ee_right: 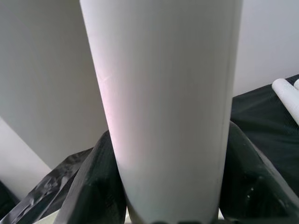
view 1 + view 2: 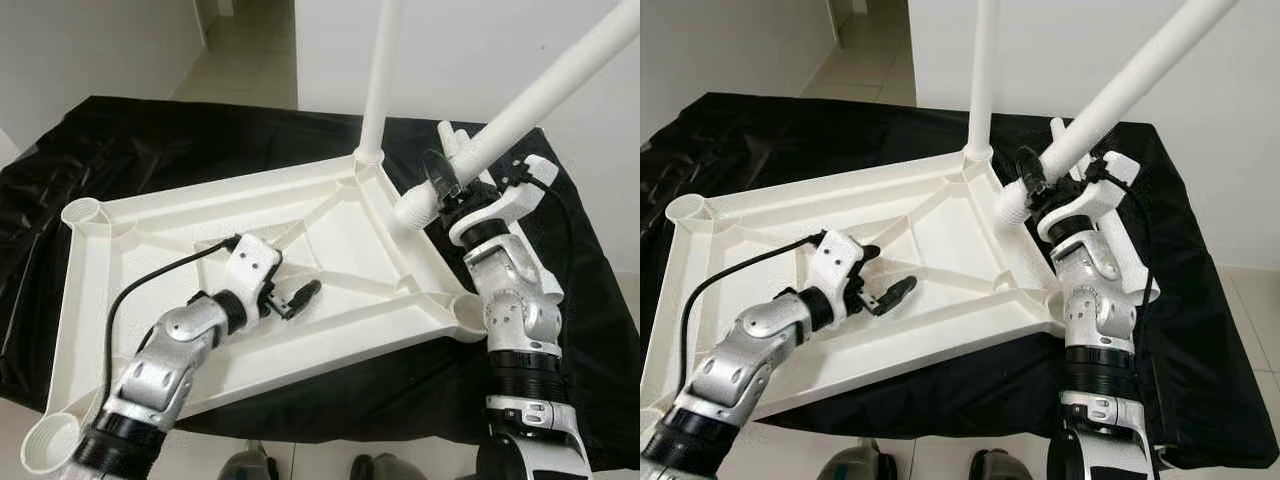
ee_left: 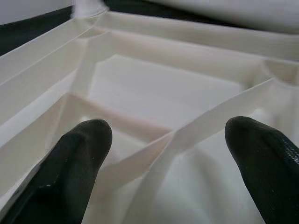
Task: Building children table
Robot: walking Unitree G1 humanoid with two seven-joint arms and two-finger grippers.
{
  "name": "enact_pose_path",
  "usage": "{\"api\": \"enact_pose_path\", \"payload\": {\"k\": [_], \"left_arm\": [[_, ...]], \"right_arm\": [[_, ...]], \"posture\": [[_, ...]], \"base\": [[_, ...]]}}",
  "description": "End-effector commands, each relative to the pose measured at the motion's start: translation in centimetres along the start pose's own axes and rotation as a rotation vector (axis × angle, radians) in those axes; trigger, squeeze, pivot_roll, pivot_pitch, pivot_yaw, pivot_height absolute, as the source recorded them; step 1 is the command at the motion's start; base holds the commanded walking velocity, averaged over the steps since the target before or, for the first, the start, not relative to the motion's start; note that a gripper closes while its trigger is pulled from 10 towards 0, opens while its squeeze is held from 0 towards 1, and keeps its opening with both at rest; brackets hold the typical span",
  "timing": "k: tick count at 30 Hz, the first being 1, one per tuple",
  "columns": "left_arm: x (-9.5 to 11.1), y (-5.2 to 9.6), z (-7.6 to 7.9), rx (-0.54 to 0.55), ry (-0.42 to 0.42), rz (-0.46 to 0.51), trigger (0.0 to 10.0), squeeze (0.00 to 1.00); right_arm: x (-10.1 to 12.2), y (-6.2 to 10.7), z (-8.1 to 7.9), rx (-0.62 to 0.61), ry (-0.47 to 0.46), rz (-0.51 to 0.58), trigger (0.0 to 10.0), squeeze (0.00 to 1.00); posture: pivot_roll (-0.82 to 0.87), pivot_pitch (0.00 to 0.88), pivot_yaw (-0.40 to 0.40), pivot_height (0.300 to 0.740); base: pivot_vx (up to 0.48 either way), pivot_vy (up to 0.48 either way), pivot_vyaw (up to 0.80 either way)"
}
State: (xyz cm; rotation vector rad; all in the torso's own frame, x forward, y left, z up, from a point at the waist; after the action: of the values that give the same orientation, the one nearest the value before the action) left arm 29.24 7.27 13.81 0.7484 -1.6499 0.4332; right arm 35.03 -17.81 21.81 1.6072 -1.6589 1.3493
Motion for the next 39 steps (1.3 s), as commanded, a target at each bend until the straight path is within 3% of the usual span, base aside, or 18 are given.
{"api": "enact_pose_path", "payload": {"k": [1, 5, 12, 15, 23, 26, 39], "left_arm": [[0.5, -1.2, 1.4, -0.074, -0.024, 0.015, 10.0, 0.0], [1.6, -2.6, 2.4, -0.11, -0.042, 0.057, 10.0, 0.0], [3.1, -3.6, 3.2, -0.163, -0.058, 0.097, 10.0, 0.0], [3.2, -3.5, 3.5, -0.184, -0.063, 0.101, 10.0, 0.0], [2.5, -1.6, 6.2, -0.487, -0.095, 0.05, 10.0, 0.0], [2.4, -1.3, 6.6, -0.535, -0.105, 0.047, 10.0, 0.0], [3.0, -1.3, 7.0, -0.557, -0.097, 0.059, 10.0, 0.0]], "right_arm": [[0.3, -0.4, -0.3, 0.007, 0.004, 0.014, 10.0, 0.0], [0.5, -0.4, -0.1, 0.0, 0.013, 0.017, 10.0, 0.0], [0.7, -0.4, 0.2, -0.016, 0.018, 0.027, 10.0, 0.0], [0.7, -0.4, 0.2, -0.018, 0.019, 0.026, 10.0, 0.0], [0.9, -0.7, 0.3, -0.012, 0.031, 0.024, 10.0, 0.0], [0.9, -0.8, 0.2, -0.009, 0.033, 0.023, 10.0, 0.0], [1.2, -0.8, 0.4, -0.016, 0.042, 0.024, 10.0, 0.0]], "posture": [[0.05, 0.036, 0.028, 0.74], [0.04, 0.041, 0.029, 0.74], [0.04, 0.048, 0.028, 0.74], [0.03, 0.049, 0.029, 0.74], [0.04, 0.059, 0.023, 0.74], [0.04, 0.06, 0.023, 0.74], [0.04, 0.065, 0.019, 0.74]], "base": [[0.0, 0.0, 0.0], [0.0, 0.0, 0.0], [0.0, 0.0, 0.0], [0.0, 0.0, 0.0], [0.0, 0.0, 0.0], [0.0, 0.0, 0.0], [0.0, 0.0, 0.0]]}}
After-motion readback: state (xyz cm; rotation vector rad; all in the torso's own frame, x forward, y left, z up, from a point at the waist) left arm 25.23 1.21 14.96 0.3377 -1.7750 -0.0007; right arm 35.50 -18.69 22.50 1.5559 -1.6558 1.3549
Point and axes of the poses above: a point about 5 cm out from each wrist's last joint towards the gripper, its own y axis pointing back from the gripper into the wrist, its own x axis along the axis of the wrist's last joint, z = x × y, the point moved 2 cm from there along -y, pointing out of the wrist towards the gripper, and after that the axes turned 4 degrees about -y, right-handed, at the moved point
